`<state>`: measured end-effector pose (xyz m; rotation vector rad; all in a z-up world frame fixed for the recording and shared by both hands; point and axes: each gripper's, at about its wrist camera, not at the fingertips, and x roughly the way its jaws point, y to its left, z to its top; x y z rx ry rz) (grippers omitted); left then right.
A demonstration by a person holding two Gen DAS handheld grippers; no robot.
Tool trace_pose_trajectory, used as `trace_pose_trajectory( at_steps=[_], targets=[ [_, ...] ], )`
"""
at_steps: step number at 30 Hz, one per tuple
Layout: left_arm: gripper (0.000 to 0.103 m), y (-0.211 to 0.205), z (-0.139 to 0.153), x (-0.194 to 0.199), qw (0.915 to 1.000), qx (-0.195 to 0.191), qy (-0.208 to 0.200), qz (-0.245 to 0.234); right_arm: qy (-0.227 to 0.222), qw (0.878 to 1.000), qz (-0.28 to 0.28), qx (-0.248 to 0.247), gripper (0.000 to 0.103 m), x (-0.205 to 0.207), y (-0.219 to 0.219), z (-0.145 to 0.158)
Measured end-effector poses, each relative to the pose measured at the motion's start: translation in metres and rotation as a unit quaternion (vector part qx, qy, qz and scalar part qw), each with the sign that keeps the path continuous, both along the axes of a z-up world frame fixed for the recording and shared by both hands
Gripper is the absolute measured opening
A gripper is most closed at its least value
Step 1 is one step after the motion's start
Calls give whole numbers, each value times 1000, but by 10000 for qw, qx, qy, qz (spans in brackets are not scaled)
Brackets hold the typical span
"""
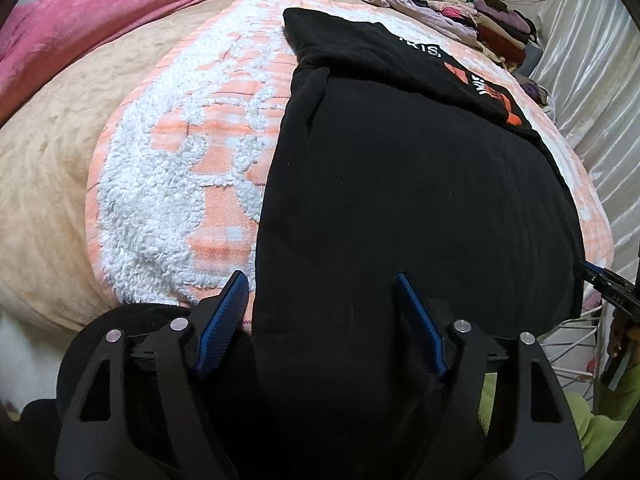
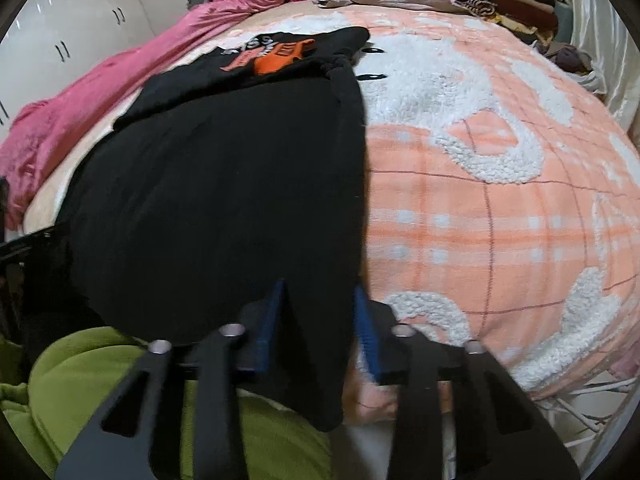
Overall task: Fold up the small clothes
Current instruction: 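Close both tools on the hem and lift it off the blanket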
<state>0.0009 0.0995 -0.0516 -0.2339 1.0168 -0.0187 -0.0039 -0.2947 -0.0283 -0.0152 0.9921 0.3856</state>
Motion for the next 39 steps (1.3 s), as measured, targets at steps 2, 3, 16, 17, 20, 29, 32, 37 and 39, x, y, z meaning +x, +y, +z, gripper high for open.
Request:
trace_pose_trajectory(
  at_steps=[2,3,16,17,20,29,32,37,39],
  targets=[
    [62,0,0,-1,10000,11,-6,21,-4,9999,80,117,21,-2,-1,1],
    [60,1,0,-1,10000,3,-10,27,-17,9999,97,139,21,-2,-1,0],
    [7,-3,0,5,10000,-19,2,22,99,9972,115,731,11,-3,-14,-2],
    [7,-3,2,5,10000,-40,-23,21,86,9971,124,746,9,-3,-15,0],
    [5,3,12,4,9992,-374,-162,52,26,9954,158,947,8,-3,-18,10],
    [5,24,56,24,9921,-998,-726,209,-852,9862,367,1373,8,19,-12,67],
    [5,31,67,47,9894,-1106,-876,330,-1181,9821,324,1430,8,42,-8,86],
    [5,38,82,91,9868,-1115,-1050,521,-1551,9779,197,1390,8,89,1,108],
    [5,42,86,109,9856,-1136,-1112,582,-1619,9778,131,1321,8,109,5,111]
  ],
)
